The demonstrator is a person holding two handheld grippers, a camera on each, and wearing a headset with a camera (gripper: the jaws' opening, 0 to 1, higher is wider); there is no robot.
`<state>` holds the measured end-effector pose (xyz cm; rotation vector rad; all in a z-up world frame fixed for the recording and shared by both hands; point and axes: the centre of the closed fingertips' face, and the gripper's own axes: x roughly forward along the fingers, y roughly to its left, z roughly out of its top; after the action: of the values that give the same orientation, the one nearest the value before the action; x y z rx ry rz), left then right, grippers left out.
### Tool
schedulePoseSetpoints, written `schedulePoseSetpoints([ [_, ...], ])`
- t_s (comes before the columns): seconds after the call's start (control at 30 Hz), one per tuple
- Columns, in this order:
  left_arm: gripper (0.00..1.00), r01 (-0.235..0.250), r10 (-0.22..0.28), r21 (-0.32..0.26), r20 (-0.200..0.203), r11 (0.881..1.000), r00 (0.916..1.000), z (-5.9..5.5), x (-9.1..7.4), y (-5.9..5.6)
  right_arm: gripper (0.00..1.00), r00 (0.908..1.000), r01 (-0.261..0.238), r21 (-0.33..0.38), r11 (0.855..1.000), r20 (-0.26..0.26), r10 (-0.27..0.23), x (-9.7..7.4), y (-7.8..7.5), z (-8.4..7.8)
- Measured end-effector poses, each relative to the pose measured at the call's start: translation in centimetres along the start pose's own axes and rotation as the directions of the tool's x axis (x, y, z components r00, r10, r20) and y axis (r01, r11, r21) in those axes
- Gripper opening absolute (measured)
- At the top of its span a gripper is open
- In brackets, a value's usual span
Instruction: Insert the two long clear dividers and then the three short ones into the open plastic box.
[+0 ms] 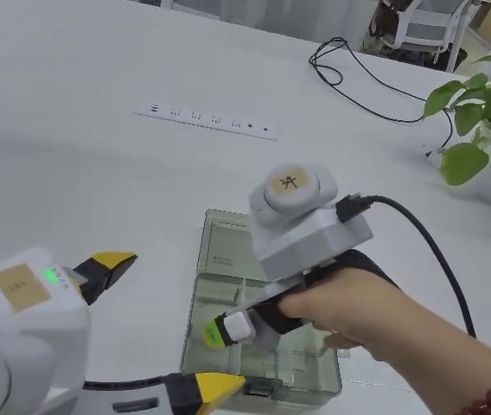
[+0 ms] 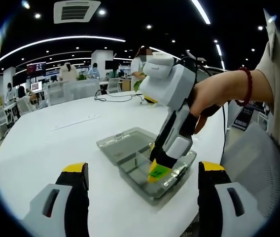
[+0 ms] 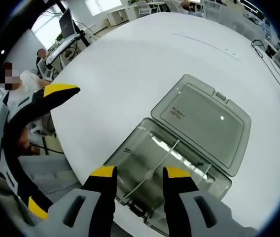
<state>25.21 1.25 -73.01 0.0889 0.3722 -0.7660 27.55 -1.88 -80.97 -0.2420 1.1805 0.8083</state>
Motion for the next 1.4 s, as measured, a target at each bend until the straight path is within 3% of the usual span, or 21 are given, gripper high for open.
schedulePoseSetpoints([
  [0.53, 0.94, -0.023, 0.023, -0.007, -0.014, 1.000, 0.9996, -0.4, -0.7, 0.4, 0.47, 0.9987, -0.044, -0.107, 0.993, 0.019, 0.047, -2.5, -0.2, -0.9],
  [1.03, 0.92, -0.043, 0.043, -0.001, -0.039, 0.999, 0.9983, -0.9, -0.6, 0.3, 0.49, 0.9971, -0.061, -0.187, 0.981, 0.034, 0.068, -4.7, -2.4, -2.5],
  [1.4, 0.90, -0.055, 0.055, -0.009, -0.050, 0.998, 0.9972, -1.1, -0.5, 0.5, 0.48, 0.9974, -0.048, -0.200, 0.979, 0.043, 0.057, -6.0, -4.9, -4.0],
])
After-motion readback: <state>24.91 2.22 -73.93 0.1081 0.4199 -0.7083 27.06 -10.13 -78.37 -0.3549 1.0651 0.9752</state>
